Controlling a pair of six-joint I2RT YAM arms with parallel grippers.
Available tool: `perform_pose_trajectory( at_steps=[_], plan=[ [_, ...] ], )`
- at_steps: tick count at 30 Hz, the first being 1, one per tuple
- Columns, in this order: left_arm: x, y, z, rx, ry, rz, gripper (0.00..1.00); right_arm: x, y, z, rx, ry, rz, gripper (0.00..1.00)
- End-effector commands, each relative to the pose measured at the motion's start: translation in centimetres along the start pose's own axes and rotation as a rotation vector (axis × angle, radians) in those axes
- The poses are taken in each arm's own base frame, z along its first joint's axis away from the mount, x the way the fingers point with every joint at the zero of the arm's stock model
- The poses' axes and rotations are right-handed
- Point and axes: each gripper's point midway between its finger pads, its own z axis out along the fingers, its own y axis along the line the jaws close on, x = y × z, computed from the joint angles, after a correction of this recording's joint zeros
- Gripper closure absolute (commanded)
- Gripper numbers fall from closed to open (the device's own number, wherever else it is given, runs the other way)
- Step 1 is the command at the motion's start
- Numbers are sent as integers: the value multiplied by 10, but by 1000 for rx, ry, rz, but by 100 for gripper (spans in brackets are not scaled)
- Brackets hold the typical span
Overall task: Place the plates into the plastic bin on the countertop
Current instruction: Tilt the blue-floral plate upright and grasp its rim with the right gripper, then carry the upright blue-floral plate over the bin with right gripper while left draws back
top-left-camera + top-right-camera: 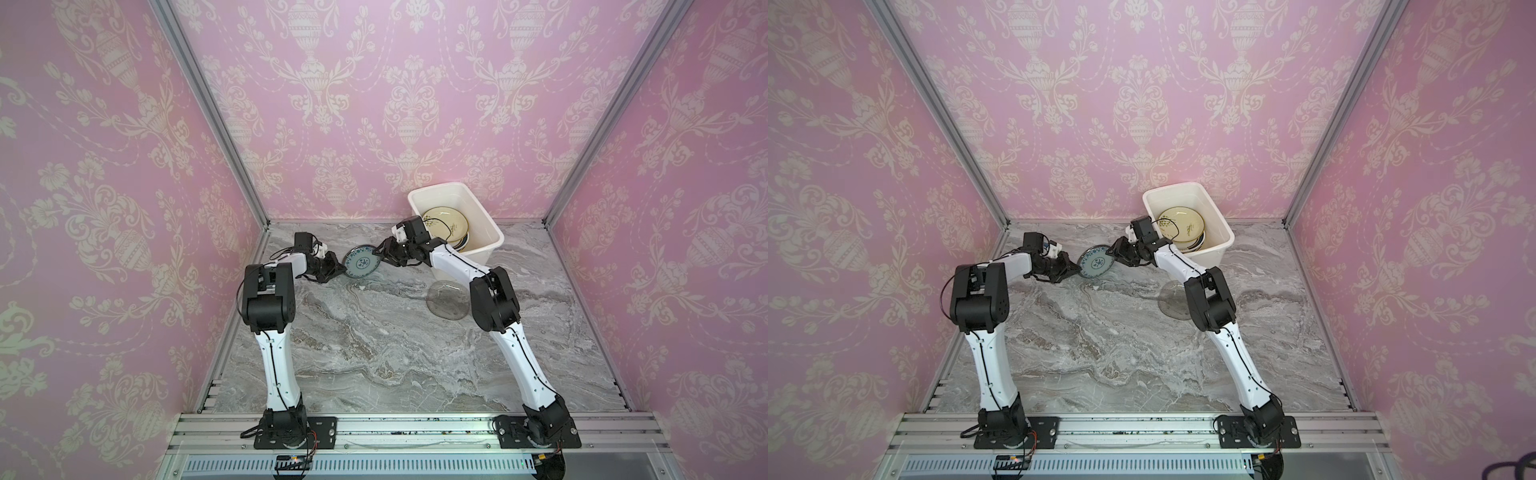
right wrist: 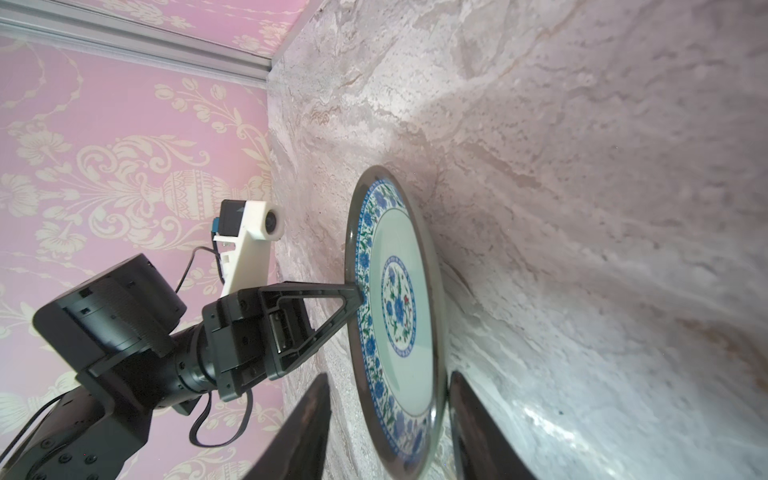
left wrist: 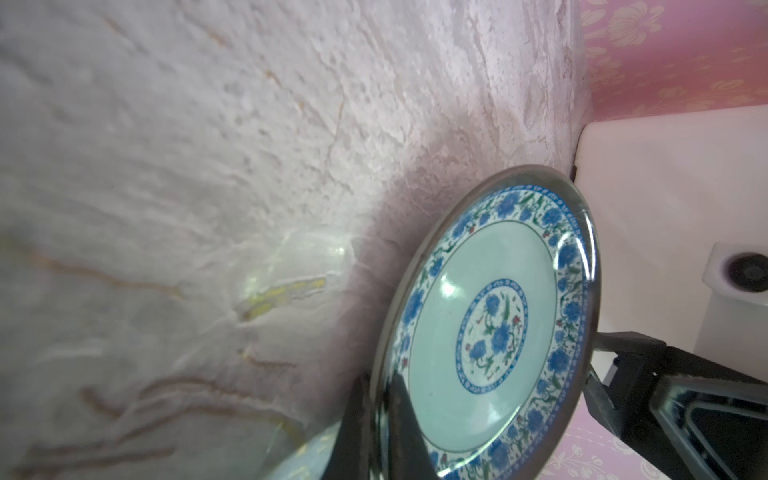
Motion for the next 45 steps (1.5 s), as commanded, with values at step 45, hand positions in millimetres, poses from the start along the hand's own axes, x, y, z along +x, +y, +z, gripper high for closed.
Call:
perform_pose_trajectory(
  at_steps=[45],
  plan=[
    [53,-6,-4,22,66,-13,83,32,-28,-2,96,63,-154,91]
  ],
)
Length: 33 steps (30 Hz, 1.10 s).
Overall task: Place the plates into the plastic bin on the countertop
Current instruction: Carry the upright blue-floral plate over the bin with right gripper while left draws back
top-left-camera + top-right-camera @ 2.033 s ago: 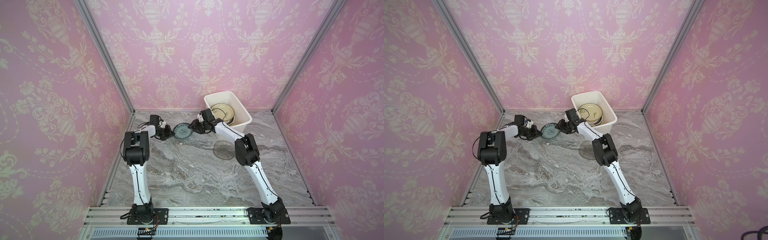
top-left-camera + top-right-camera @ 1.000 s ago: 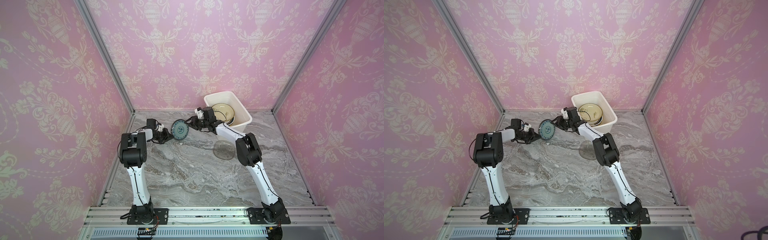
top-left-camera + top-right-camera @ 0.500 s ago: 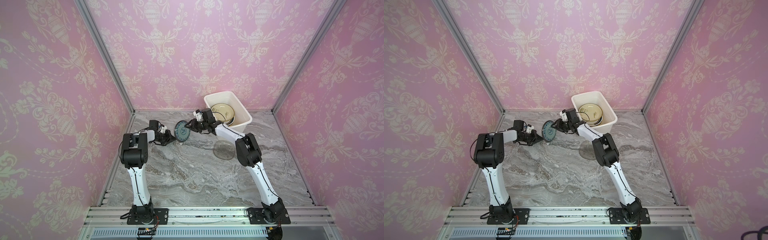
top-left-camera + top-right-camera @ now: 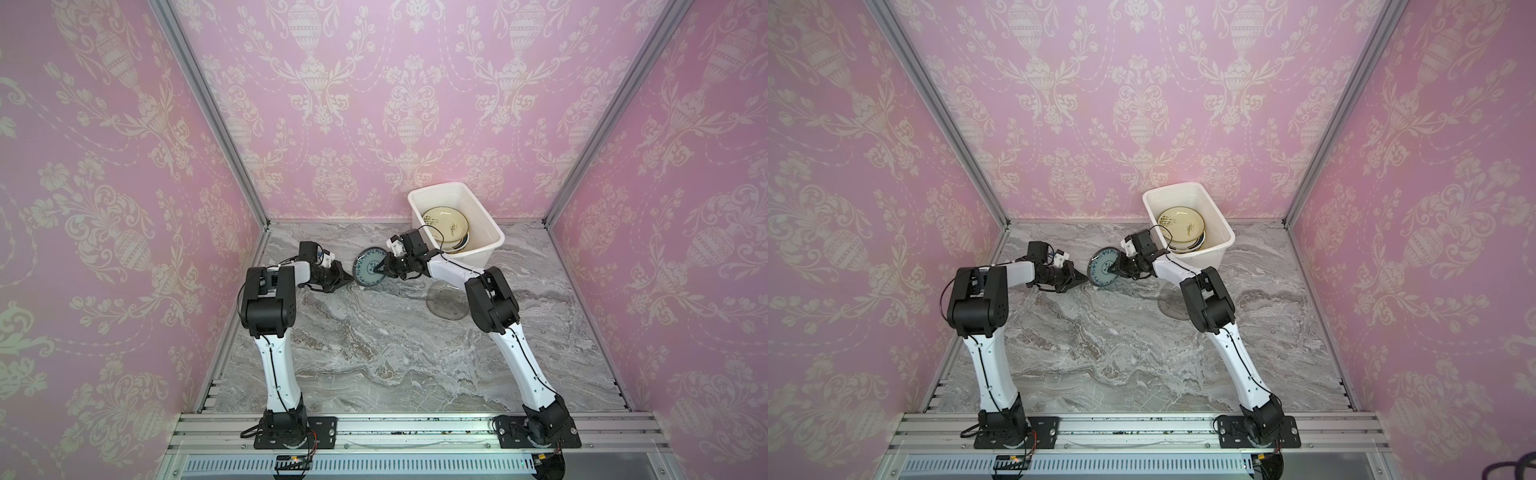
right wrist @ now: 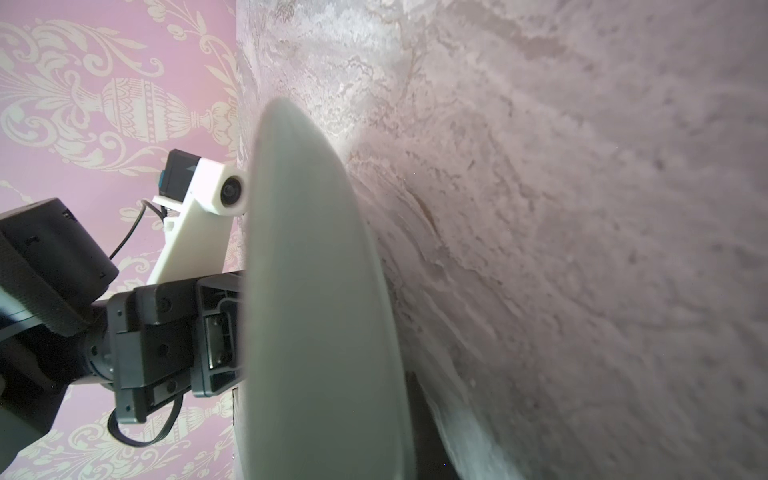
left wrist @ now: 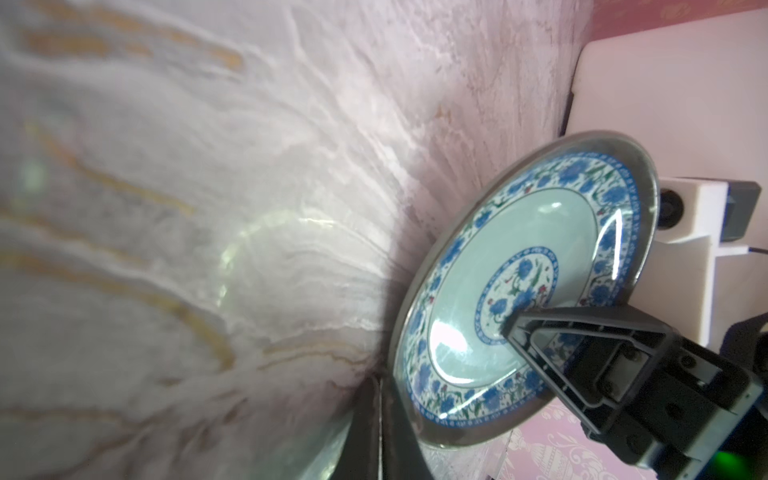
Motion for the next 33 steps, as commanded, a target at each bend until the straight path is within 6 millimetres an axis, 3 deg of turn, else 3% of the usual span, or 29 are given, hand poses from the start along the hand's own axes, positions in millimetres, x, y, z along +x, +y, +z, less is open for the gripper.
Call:
perform_pose_trajectory(
  at_steps=[1,3,8,12,16,18,22,25,27,30,33],
  plan=[
    [2,-3,-12,-46,-53,-5,80,-10,15,-21,62,-38,-38,91],
    [-10,-14,-27,-41,-134,19,74,-16,27,-32,64,-59,-64,92],
    [-38,-55,-85,-84,-375,165,55,-32,64,-67,76,-107,-156,93],
    [-55,-97,-136,-72,-592,276,41,-46,103,-103,55,-150,-255,93],
    [-65,-148,-181,50,-781,399,25,-66,139,-143,10,-213,-298,93],
    [-66,-175,-195,124,-821,469,18,-79,149,-164,-11,-255,-279,93],
    [-73,-225,-215,261,-850,565,16,-113,157,-219,-50,-373,-202,93],
    [-74,-262,-219,370,-863,633,16,-135,148,-260,-49,-468,-143,94],
    [-70,-285,-208,399,-831,699,15,-146,136,-282,-48,-517,-87,94],
    [-59,-315,-178,395,-744,813,15,-157,109,-303,-33,-571,4,93],
    [-41,-330,-137,349,-630,908,14,-162,80,-313,2,-609,97,93]
  ],
)
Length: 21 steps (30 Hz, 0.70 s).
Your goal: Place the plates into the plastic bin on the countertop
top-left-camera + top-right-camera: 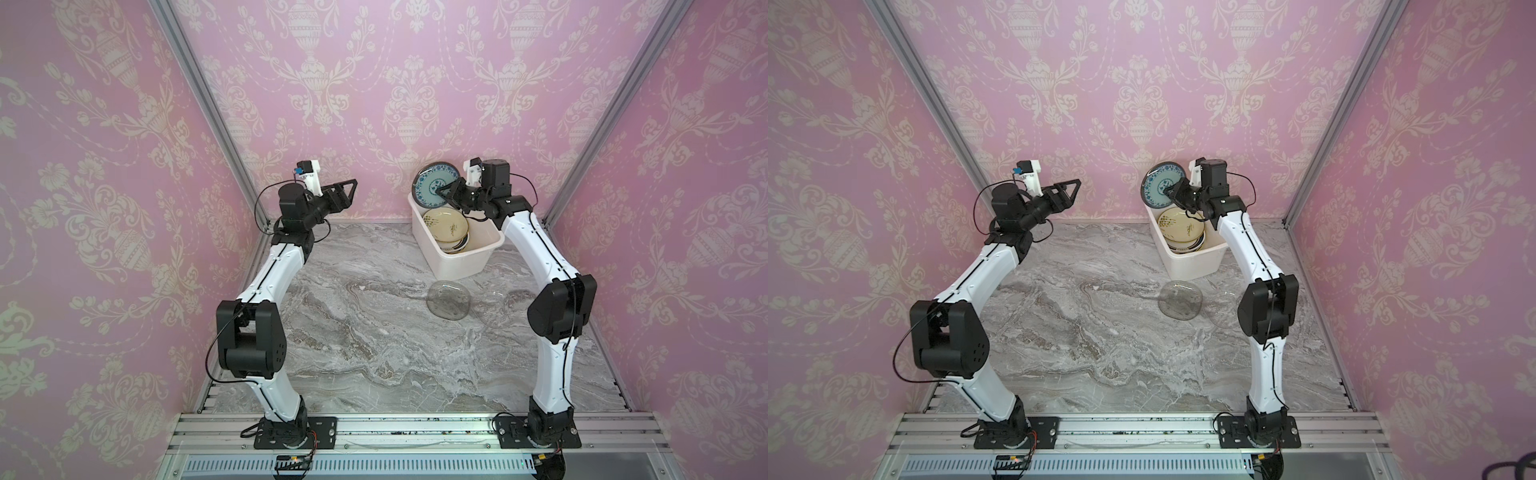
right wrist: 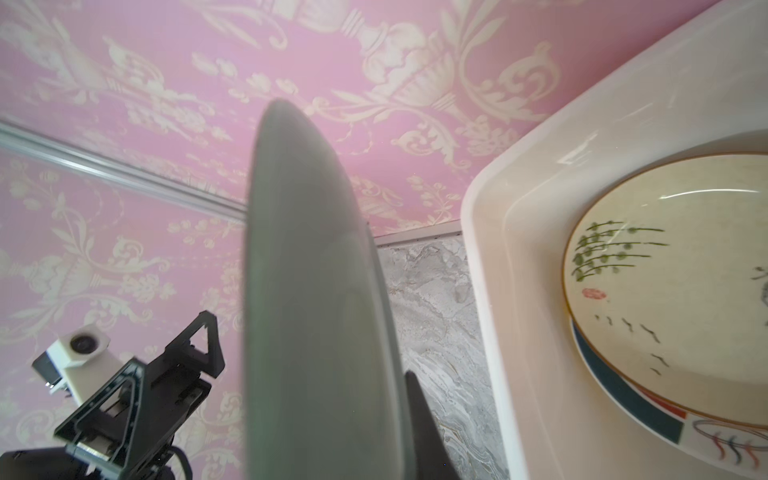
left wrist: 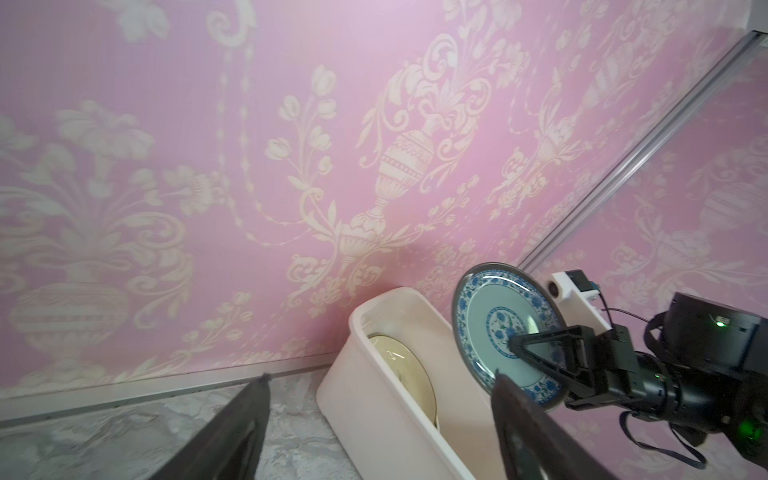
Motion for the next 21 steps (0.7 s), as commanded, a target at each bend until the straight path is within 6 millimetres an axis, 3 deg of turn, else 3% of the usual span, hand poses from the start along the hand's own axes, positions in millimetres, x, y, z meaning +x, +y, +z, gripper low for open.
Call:
perform_pose_trajectory(
  at_steps=[1,7,9,12,17,21],
  plan=[
    [41,-34,27,86,164,117,14,-5,-11,-3,21,-46,105,93],
    [96,-69,49,154,310,230,12,-2,-54,8,130,-66,232,91],
    [113,-78,53,175,353,263,3,-2,-67,13,159,-77,278,91],
    [135,-87,56,196,417,304,1,-2,-85,21,199,-101,353,91],
    [144,-87,57,182,441,309,1,1,-112,36,239,-122,470,92],
    [140,-68,57,62,446,305,1,6,-126,47,264,-109,505,92]
  ],
)
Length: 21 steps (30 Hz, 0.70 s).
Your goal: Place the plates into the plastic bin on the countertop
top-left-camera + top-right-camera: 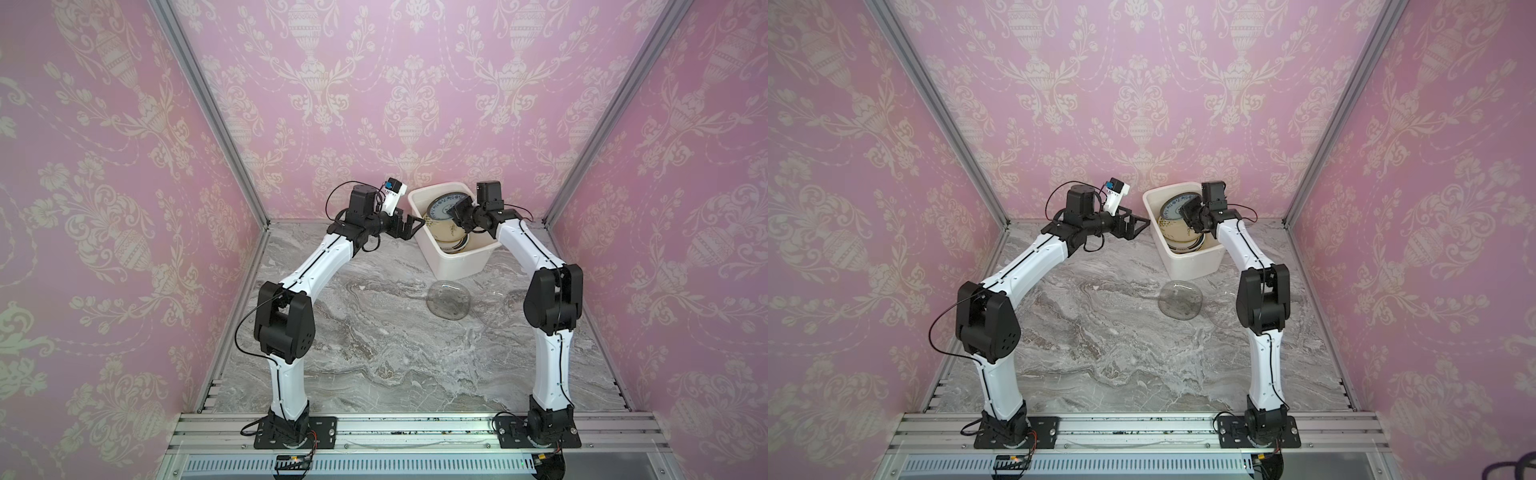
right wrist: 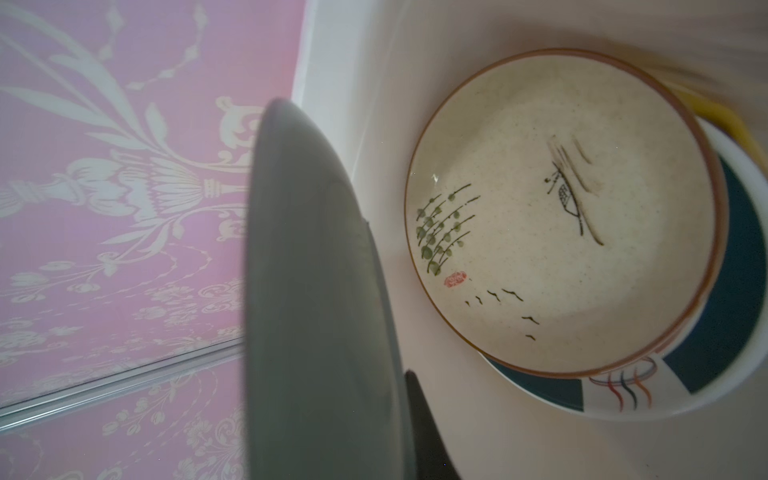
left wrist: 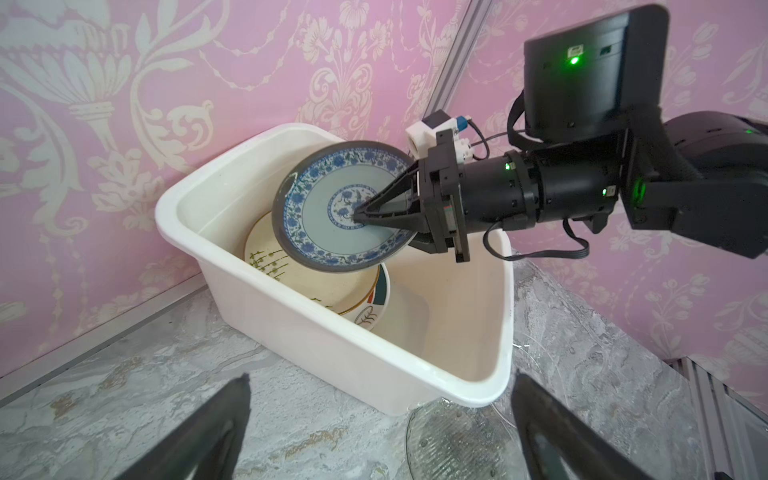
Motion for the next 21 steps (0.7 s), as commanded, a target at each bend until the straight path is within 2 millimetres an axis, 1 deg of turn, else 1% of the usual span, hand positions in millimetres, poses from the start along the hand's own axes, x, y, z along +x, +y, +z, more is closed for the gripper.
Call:
perform_pose_trajectory(
  at_steps=[1,7,10,13,15,18,21],
  plan=[
    [-6,14,-7,-95,16,26,1,-11,3,3,-2,-33,57,91],
    [-2,18,-8,-118,39,47,1,-13,-20,17,54,-47,91,89],
    [-3,19,-8,-117,35,46,1,-12,-34,24,84,-43,118,88],
    [-6,22,-9,-124,22,36,1,-11,-42,30,101,-43,137,88],
    [-9,27,-11,-144,5,19,1,-12,-46,33,112,-46,140,86],
    [-13,46,-16,-243,-19,-16,1,-13,-52,36,125,-46,149,84],
    [-14,55,-21,-296,-27,-13,1,-12,-58,40,143,-42,159,83]
  ],
)
